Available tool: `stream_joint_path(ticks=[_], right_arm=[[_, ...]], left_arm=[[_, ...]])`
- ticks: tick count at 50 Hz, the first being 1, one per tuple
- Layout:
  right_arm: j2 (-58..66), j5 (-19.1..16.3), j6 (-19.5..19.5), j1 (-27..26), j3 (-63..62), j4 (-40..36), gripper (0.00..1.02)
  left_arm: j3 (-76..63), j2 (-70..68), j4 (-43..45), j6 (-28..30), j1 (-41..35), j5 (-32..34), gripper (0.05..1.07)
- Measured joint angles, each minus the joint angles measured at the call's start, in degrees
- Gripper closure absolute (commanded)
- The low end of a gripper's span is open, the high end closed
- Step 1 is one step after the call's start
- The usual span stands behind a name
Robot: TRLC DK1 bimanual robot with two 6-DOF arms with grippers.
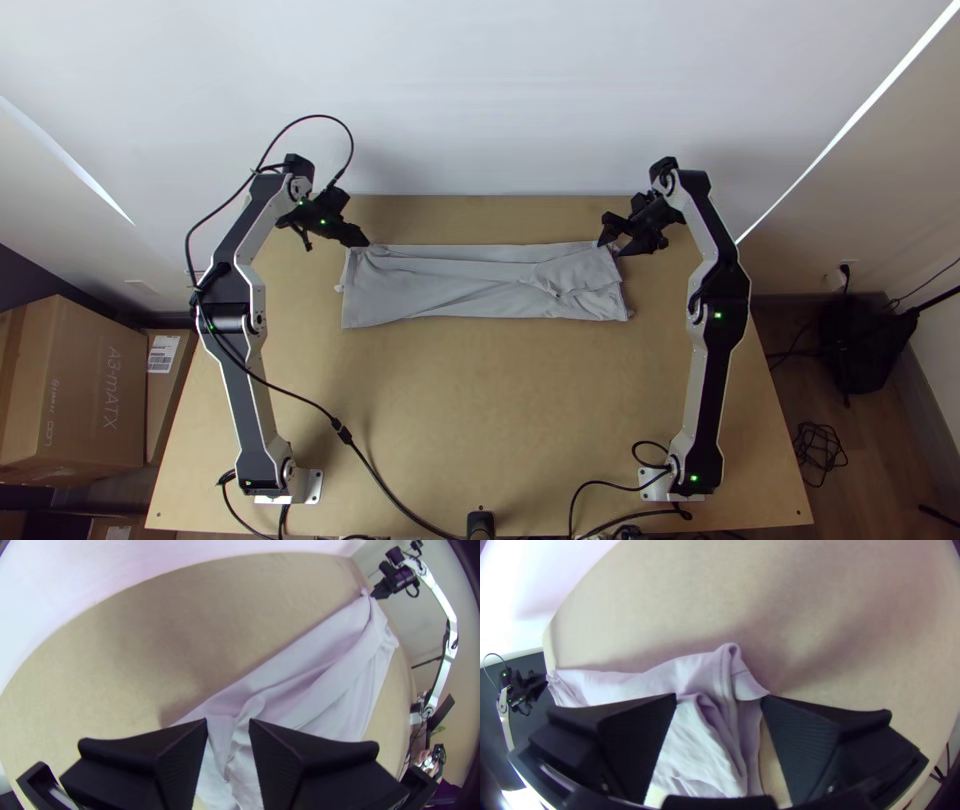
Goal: Fold the t-shirt
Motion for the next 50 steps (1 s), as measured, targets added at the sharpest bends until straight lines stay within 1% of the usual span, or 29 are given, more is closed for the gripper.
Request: stream_joint_path(ticks=[5,7,9,13,15,18,21,25,26,28,30,35,42,50], right_arm=[[-0.3,0.4,0.2,-1.0,-0.2,1.2,0.04],[-1.0,0.4,0.4,-1.5,-0.7,1.7,0.04],[-1.7,0.5,0.8,-2.0,-1.4,2.0,0.04],[-4.3,0.6,1.4,-3.4,-3.3,2.6,0.04],[-5.9,0.6,1.6,-4.1,-4.4,3.0,0.04],[-8.9,0.4,2.0,-5.0,-6.7,4.2,0.04],[-11.6,-1.2,2.9,-5.9,-8.7,4.9,0.04],[-15.1,-5.0,4.2,-6.9,-11.5,6.5,0.04],[-16.2,-5.8,4.6,-7.1,-12.4,7.0,0.04],[-17.8,-7.1,5.2,-7.4,-14.1,8.3,0.04],[-19.4,-8.0,5.9,-7.6,-15.8,10.1,0.04],[-23.1,-8.7,7.5,-7.8,-20.0,13.2,0.04],[-26.8,-9.2,8.4,-7.8,-23.1,14.2,0.04],[-29.0,-9.2,8.7,-7.8,-25.0,14.3,0.04]], left_arm=[[0.0,-1.0,0.5,-1.3,1.3,1.1,0.50],[0.0,-1.6,0.5,-1.9,1.9,1.7,0.50],[0.0,-2.2,0.5,-2.6,2.5,2.5,0.47],[0.0,-3.8,0.7,-4.3,4.2,4.6,0.45],[0.0,-4.5,0.7,-5.2,5.1,5.6,0.41],[0.0,-5.4,0.6,-6.7,6.5,7.1,0.41],[0.0,-6.1,0.2,-8.0,8.2,9.0,0.41],[-0.5,-6.6,0.3,-10.0,10.2,10.3,0.40],[-1.0,-6.7,0.3,-10.6,10.6,10.3,0.39],[-2.5,-7.1,0.4,-11.6,11.6,10.6,0.29],[-4.1,-7.5,0.7,-12.4,12.4,10.7,0.09],[-9.2,-7.8,1.0,-13.1,13.9,10.7,0.10],[-17.4,-8.4,7.0,-13.5,14.2,11.1,0.10],[-21.4,-9.0,8.4,-13.5,14.2,11.7,0.10]])
